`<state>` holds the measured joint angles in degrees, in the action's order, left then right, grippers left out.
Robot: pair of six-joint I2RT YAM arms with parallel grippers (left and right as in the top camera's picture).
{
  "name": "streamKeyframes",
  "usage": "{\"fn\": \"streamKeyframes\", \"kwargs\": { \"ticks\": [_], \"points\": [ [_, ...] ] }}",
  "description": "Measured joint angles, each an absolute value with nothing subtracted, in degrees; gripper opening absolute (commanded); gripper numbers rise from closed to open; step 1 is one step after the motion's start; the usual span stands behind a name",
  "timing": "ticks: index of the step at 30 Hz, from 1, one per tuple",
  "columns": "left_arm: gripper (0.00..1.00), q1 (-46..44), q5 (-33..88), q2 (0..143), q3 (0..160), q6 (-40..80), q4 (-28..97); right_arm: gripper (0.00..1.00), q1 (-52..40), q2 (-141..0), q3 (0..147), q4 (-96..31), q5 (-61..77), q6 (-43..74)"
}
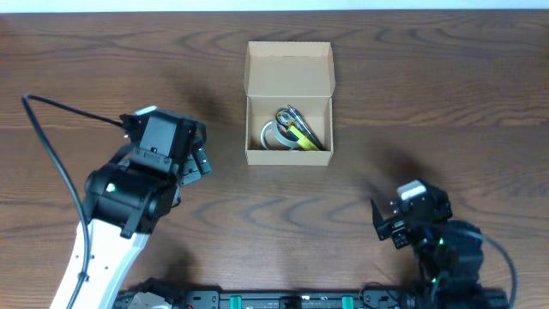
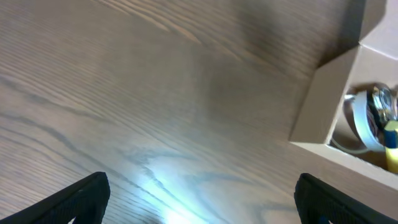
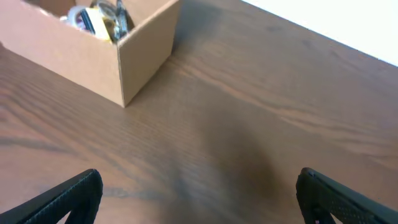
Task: Pack container
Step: 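Raise both grippers to the box's far corners near the lid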
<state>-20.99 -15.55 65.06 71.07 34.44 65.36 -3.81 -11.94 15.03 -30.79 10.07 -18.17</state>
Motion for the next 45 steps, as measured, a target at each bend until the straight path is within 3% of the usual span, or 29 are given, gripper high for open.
{"fn": "streamKeyframes", "kwargs": {
  "ticks": [8, 13, 14, 17, 18, 19, 20, 21, 22, 23, 28, 29, 30, 32, 33, 36, 45],
  "points": [
    [0.96, -17.67, -9.34, 77.52, 84.84, 32.73, 64.31, 0.99, -3.66, -52.03, 45.71, -32.77, 13.15, -17.1],
    [0.99, -9.89, -2.74, 81.71, 89.12, 31.38, 52.51, 0.98, -3.57, -68.12, 56.36, -26.72, 18.55, -17.08],
    [0.9, -7.57, -0.89, 82.41, 89.25, 31.4, 49.39, 0.85, -3.57, -70.65, 56.86, -24.03, 19.14, -16.97],
    [0.77, -3.38, 1.91, 84.07, 89.36, 33.17, 44.21, 0.56, -3.57, -75.94, 56.95, -17.69, 19.94, -16.93],
    [0.75, -1.69, 2.94, 84.9, 89.41, 34.46, 42.78, 0.42, -3.55, -78.08, 56.99, -15.25, 20.01, -15.94],
    [0.66, -0.69, 3.31, 85.47, 89.41, 36.25, 42.63, 0.27, -3.55, -79.68, 56.99, -13.82, 19.81, -15.62],
    [0.44, 0.21, 3.81, 86.04, 89.41, 38.13, 42.94, 0.14, -3.55, -81.49, 56.99, -12.23, 19.51, -14.35],
    [0.33, 0.64, 3.99, 86.37, 89.41, 39.35, 43.16, 0.03, -3.57, -82.7, 56.99, -10.92, 19.29, -13.58],
    [0.16, 0.95, 4.1, 86.83, 89.41, 40.27, 43.11, 0.01, -3.55, -84.38, 56.99, -9.52, 18.57, -11.86],
    [0.06, 0.99, 4.03, 87.37, 89.41, 41.45, 42.83, 0.01, -3.55, -86.5, 56.99, -7.84, 17.87, -9.82],
    [0.06, 0.97, 2.55, 91.74, 89.41, 43.68, 38.74, 0.01, -3.55, -92.29, 56.97, -2.04, 16.27, -2.57],
    [0.08, 0.97, 2.15, 93.56, 89.41, 44.4, 37.63, 0.01, -3.55, -93.41, 56.99, -1.21, 16.08, -1.06],
    [0.21, 0.97, 1.43, 95.72, 89.41, 45.6, 37.08, 0.01, -3.55, -94.7, 56.99, -0.19, 15.97, 0.75],
    [0.23, 0.97, 0.82, 98.8, 89.41, 47.24, 37.06, 0.01, -3.49, -96.64, 56.99, 1.19, 15.86, 3.29],
    [0.06, 0.97, 0.89, 101.03, 89.41, 48.73, 37.21, 0.01, -3.38, -97.76, 56.99, 1.78, 15.84, 4.73],
    [0.06, 0.97, 1.69, 106.21, 89.38, 51.11, 36.07, 0.01, -2.48, -101.16, 56.99, 4.78, 16.58, 9.06],
    [0.06, 0.97, 14.83, 117.4, 89.41, 51.27, 17.19, 0.01, 1.98, -109.49, 57.06, 14.92, 24.56, 20.8]
  ]
}}
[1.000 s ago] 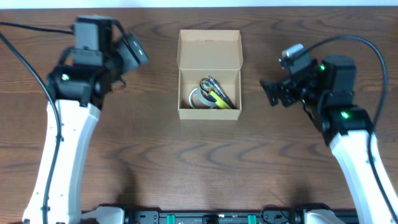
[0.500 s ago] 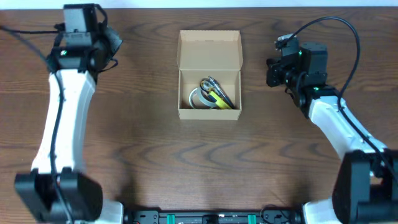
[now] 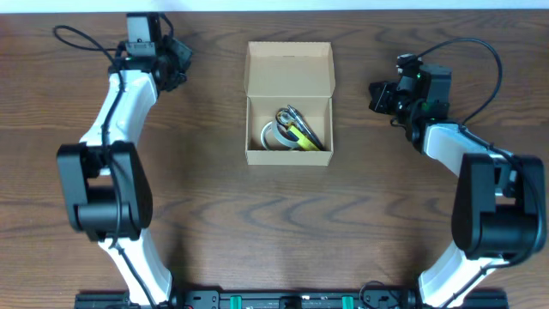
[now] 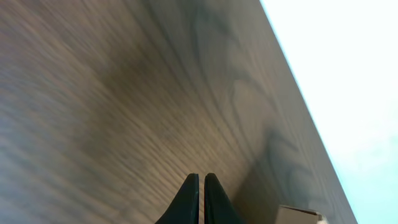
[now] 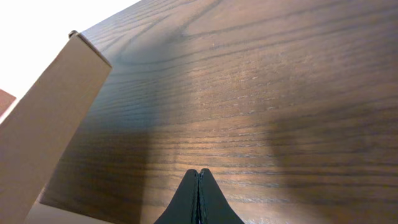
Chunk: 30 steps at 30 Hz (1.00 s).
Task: Pack container
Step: 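Raise both grippers to the box's far corners near the lid, then push the lid forward with both grippers to close the box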
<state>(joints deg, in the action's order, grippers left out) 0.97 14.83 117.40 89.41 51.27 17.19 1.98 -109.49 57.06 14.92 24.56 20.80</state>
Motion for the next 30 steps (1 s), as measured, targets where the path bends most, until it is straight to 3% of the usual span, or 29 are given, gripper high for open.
{"fn": "streamKeyframes", "kwargs": {
  "ticks": [16, 30],
  "points": [
    [0.05, 0.69, 43.68, 132.55, 89.41, 62.76, -2.48, 0.01, 0.75, -122.26, 68.12, 17.06, 36.38, 30.17],
    [0.06, -3.36, 49.04, 134.06, 89.41, 64.53, -5.3, 0.01, -3.53, -124.4, 70.76, 17.34, 37.91, 30.65]
  ]
}}
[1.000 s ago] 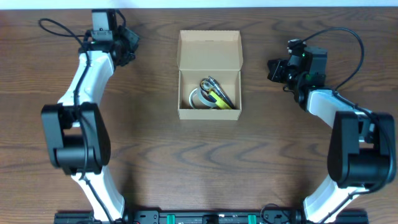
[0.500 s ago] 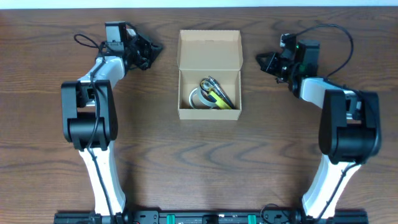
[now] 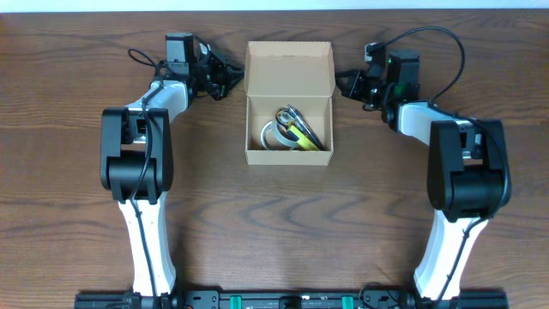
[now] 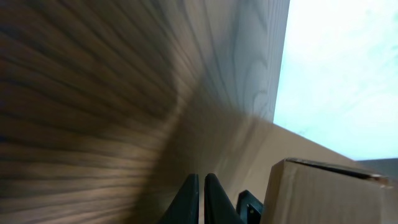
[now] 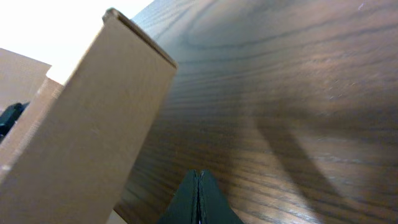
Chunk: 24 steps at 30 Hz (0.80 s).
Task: Pack container
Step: 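Push the lid forward with both grippers to close the box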
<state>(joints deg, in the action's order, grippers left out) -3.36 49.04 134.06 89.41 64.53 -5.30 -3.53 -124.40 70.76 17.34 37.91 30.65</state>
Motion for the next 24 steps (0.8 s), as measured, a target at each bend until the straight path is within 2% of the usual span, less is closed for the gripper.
{"fn": "streamKeyframes", "kwargs": {
  "ticks": [14, 24],
  "points": [
    [0.06, -3.9, 53.47, 134.06, 89.41, 64.51, -8.05, 0.01, -4.49, -125.21, 70.78, 25.76, 42.48, 31.05],
    [0.05, -3.86, 59.66, 134.06, 89.45, 62.7, -11.79, 0.01, -5.13, -125.21, 71.05, 26.46, 44.91, 31.05]
  ]
}}
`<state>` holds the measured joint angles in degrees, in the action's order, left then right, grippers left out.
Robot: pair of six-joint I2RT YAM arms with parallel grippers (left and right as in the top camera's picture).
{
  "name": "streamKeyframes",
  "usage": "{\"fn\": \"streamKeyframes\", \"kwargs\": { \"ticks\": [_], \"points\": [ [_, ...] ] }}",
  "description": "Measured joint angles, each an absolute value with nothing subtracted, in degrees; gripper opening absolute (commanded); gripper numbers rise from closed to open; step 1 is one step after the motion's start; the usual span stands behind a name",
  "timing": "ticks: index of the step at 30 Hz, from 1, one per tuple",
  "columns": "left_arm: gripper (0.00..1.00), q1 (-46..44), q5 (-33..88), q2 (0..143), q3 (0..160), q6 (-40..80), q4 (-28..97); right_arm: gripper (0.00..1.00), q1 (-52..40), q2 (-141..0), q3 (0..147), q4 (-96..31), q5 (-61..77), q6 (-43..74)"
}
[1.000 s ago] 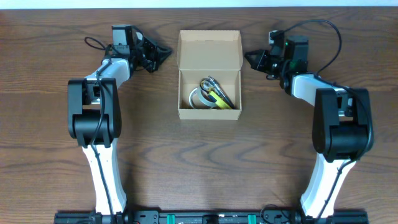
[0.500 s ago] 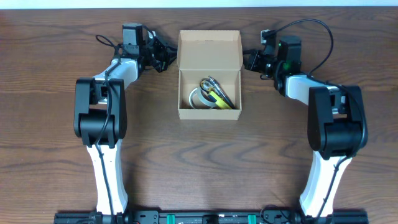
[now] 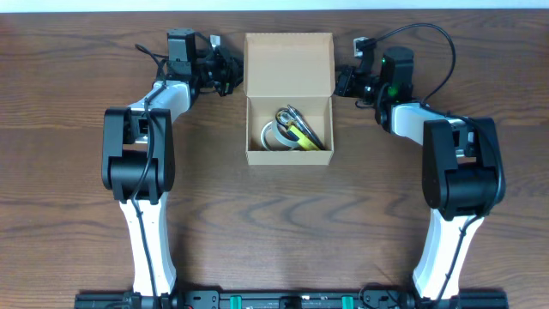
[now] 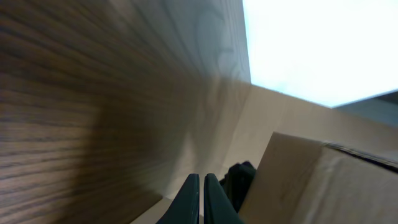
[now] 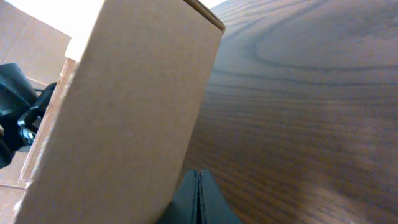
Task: Pack container
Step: 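Push the lid forward with both grippers to close the box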
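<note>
An open cardboard box (image 3: 254, 156) stands at the table's far middle, its lid (image 3: 289, 64) folded back. Inside lie a white tape roll (image 3: 273, 137), scissors (image 3: 290, 116) and a yellow item (image 3: 305, 136). My left gripper (image 3: 235, 77) is shut, its tip at the lid's left edge. In the left wrist view the shut left gripper (image 4: 200, 185) points at the cardboard (image 4: 305, 180). My right gripper (image 3: 341, 83) is shut at the lid's right edge. In the right wrist view the right gripper (image 5: 198, 182) sits against the lid's side (image 5: 124, 112).
Dark wooden table (image 3: 103, 197) all round the box, with its far edge (image 3: 86, 10) just behind both arms. A black cable (image 3: 433, 43) loops over the right arm.
Both shut grippers have moved in closer to the lid's two side edges. In the overhead view the lid looks a little larger and reaches further back.
Both grippers were open near the table's front, left and right of the box. Then both were shut and up at the far corners. After that they flanked the lid, and now their tips are against its two sides.
</note>
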<state>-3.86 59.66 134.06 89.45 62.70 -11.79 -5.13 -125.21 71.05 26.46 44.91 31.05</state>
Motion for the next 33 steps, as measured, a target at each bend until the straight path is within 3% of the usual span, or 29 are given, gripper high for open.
{"fn": "streamKeyframes", "kwargs": {
  "ticks": [5, 11, 33],
  "points": [
    [0.05, -3.86, 60.71, 134.04, 91.64, 59.42, -5.74, 0.01, -5.13, -125.19, 71.2, 26.63, 45.28, 31.05],
    [0.05, -4.14, 54.48, 130.13, 93.84, 49.69, 15.07, 0.01, -5.13, -125.08, 71.2, 26.7, 45.5, 31.03],
    [0.05, -4.29, 53.87, 124.75, 95.9, 42.85, 18.98, 0.01, -5.32, -118.87, 71.22, 26.68, 50.65, 30.98]
  ]
}}
